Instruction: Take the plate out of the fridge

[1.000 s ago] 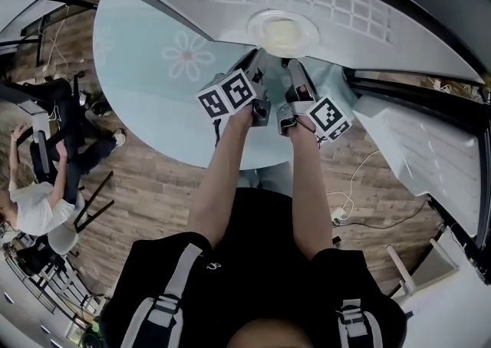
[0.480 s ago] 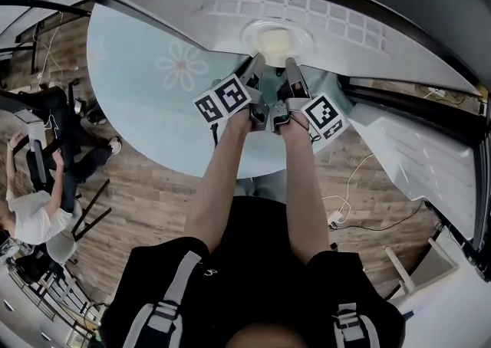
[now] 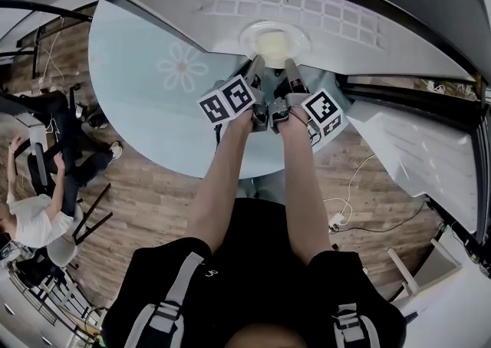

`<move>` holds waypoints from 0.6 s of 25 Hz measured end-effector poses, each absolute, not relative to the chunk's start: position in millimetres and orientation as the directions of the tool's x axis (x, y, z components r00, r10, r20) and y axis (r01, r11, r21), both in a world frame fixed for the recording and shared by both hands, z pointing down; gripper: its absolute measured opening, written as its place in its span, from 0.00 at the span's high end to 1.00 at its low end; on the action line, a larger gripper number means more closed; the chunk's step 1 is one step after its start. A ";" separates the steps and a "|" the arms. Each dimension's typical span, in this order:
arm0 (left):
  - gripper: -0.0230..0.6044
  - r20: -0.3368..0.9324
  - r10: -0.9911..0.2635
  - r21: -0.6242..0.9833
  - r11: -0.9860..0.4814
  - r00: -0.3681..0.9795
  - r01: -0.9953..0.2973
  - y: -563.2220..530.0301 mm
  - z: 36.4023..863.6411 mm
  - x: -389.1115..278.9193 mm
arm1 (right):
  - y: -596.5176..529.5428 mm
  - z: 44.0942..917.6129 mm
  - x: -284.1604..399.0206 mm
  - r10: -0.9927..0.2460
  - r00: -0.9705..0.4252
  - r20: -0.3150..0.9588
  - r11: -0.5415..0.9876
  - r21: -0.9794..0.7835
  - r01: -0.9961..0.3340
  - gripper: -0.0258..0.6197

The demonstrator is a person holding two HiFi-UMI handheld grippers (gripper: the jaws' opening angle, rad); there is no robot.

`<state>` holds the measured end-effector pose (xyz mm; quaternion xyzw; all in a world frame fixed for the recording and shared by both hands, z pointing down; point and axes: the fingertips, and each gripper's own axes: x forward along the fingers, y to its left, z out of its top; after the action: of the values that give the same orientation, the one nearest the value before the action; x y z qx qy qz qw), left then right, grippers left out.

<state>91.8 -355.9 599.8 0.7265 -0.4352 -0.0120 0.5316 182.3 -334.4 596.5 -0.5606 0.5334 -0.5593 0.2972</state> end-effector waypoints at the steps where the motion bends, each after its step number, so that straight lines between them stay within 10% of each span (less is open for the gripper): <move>1: 0.83 0.453 -0.645 0.773 -0.061 0.616 -0.632 -353.0 599.2 92.9 | -331.6 596.0 183.2 -0.929 -0.196 0.314 -0.257 -0.928 -0.268 0.90; 15: 0.84 0.395 -0.674 0.786 -0.104 0.624 -0.609 -326.8 568.3 73.7 | -305.1 567.2 164.4 -0.949 -0.184 0.257 -0.212 -0.949 -0.232 0.91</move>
<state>73.7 -326.8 568.3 0.7424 -0.4321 -0.0317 0.5110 164.4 -305.1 567.2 -0.5498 0.5371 -0.5510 0.3252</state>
